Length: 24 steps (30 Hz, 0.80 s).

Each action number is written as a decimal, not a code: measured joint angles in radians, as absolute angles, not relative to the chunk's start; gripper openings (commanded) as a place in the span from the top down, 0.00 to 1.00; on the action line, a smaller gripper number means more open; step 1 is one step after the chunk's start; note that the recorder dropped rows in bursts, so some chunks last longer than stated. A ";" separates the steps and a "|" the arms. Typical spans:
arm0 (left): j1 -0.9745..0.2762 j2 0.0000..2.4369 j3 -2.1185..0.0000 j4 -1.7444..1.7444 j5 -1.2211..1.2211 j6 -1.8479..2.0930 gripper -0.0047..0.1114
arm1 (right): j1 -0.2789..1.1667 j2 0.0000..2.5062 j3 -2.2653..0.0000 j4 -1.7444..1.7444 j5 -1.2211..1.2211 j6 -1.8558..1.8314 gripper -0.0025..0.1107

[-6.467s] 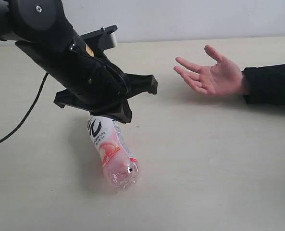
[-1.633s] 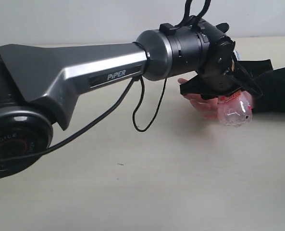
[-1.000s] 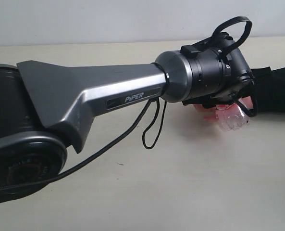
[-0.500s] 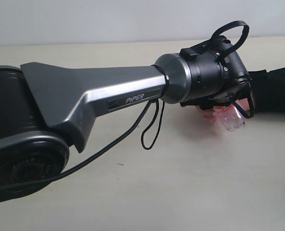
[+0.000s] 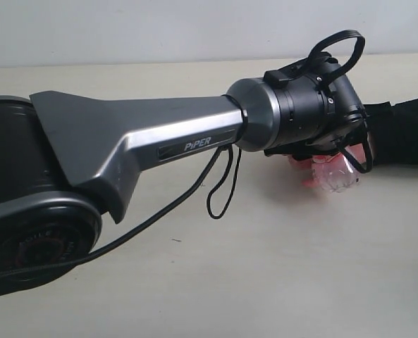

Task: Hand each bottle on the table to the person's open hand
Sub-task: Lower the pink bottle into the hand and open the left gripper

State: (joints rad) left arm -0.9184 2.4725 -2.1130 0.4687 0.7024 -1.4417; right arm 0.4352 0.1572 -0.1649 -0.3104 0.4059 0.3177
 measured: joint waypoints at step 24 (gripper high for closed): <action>-0.918 2.473 -2.113 0.469 0.702 -1.386 0.19 | 0.435 0.157 -0.165 -0.310 0.406 0.318 0.98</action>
